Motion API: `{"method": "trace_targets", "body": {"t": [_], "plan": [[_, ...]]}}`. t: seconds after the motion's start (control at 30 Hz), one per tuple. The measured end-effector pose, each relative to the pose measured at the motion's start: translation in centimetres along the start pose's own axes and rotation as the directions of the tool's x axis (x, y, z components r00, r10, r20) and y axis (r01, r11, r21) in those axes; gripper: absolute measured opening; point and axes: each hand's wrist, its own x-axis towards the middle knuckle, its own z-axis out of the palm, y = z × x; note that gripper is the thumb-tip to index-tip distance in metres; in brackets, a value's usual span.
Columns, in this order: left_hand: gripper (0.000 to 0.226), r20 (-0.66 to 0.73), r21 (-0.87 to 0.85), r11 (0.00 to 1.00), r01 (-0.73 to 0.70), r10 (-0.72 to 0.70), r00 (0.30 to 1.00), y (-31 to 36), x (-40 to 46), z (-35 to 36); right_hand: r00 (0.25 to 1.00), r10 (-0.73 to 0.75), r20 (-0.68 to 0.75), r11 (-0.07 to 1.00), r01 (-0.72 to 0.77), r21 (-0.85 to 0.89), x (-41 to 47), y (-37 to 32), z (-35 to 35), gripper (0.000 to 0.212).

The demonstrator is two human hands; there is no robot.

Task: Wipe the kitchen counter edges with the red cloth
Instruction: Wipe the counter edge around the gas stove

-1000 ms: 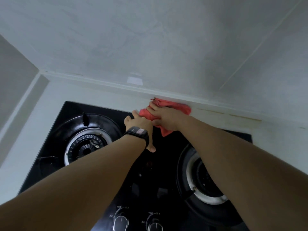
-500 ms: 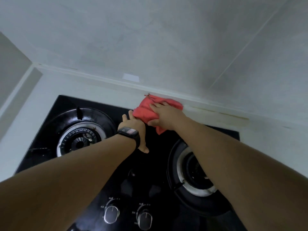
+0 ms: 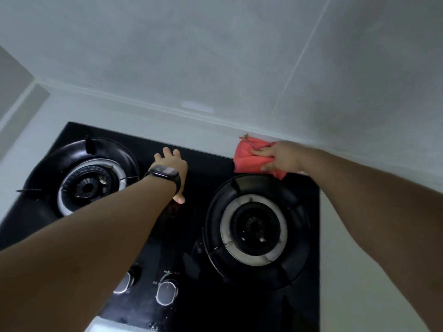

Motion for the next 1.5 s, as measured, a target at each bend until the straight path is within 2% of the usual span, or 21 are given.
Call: {"method": "trace_targets", "body": {"t": [0.23,0.3,0.37,0.43,0.47,0.57,0.67,0.8,0.87,1.0,1.1,1.17,1.27,1.37,1.5], "plan": [[0.152,-0.021,0.035,0.998,0.053,-0.052,0.998,0.7,-0.8,-0.1,0.988,0.119,-0.101,0.985,-0.105,0.134,-5.2,6.2,4.2,0.077],[0.143,-0.038,0.078,0.995,0.069,-0.066,0.997,0.7,-1.7,-0.2,0.982,0.151,-0.116,0.981,-0.135,0.138,-5.7,6.5,5.0,0.081],[0.111,-0.089,0.149,0.987,0.057,-0.044,0.995,1.9,-2.8,-0.8,0.975,0.190,-0.115,0.975,-0.173,0.140,-6.7,6.8,5.3,0.086],[0.064,-0.173,0.132,0.991,-0.008,0.031,0.984,4.1,-3.8,-1.8,0.967,0.226,-0.117,0.964,-0.205,0.168,-7.5,7.1,5.4,0.093],[0.048,-0.227,0.111,0.993,-0.042,0.067,0.972,5.4,-4.4,-2.4,0.964,0.239,-0.118,0.960,-0.216,0.179,-7.7,7.2,5.5,0.097],[0.020,-0.344,-0.004,0.984,-0.179,0.167,0.924,10.6,-6.1,-5.4,0.952,0.276,-0.132,0.950,-0.250,0.186,-8.8,8.4,5.2,0.110],[0.022,-0.350,-0.107,0.954,-0.280,0.228,0.909,15.6,-7.5,-6.9,0.945,0.297,-0.135,0.944,-0.270,0.188,-10.1,9.4,5.4,0.115],[0.038,-0.318,-0.026,0.932,-0.362,0.335,0.887,21.0,-8.9,-6.3,0.936,0.320,-0.143,0.937,-0.291,0.191,-10.9,11.5,6.0,0.117],[0.043,-0.291,0.001,0.930,-0.367,0.351,0.890,23.2,-9.3,-5.9,0.931,0.333,-0.150,0.932,-0.301,0.200,-11.5,12.9,6.3,0.117],[0.062,-0.242,0.033,0.920,-0.389,0.385,0.890,27.1,-10.1,-5.6,0.906,0.338,-0.254,0.935,-0.292,0.202,-13.0,15.2,7.8,0.110],[0.075,-0.149,0.088,0.935,-0.345,0.355,0.923,29.6,-10.1,-5.3,0.904,0.364,-0.223,0.922,-0.316,0.223,-14.0,17.5,8.2,0.111],[0.075,-0.119,0.140,0.940,-0.312,0.329,0.937,30.5,-9.8,-4.8,0.906,0.365,-0.213,0.920,-0.316,0.230,-14.5,19.0,8.3,0.110],[0.066,-0.145,0.128,0.943,-0.306,0.323,0.935,30.8,-9.1,-4.0,0.909,0.335,-0.249,0.935,-0.287,0.208,-14.7,19.7,8.8,0.100],[0.067,-0.169,0.107,0.945,-0.309,0.323,0.931,30.7,-8.7,-3.7,0.910,0.312,-0.274,0.947,-0.277,0.161,-13.9,19.3,9.0,0.077],[0.062,-0.183,0.141,0.929,-0.341,0.363,0.914,30.8,-8.8,-3.9,0.940,0.206,-0.272,0.974,-0.169,0.152,-11.7,17.2,7.3,0.058]]}}
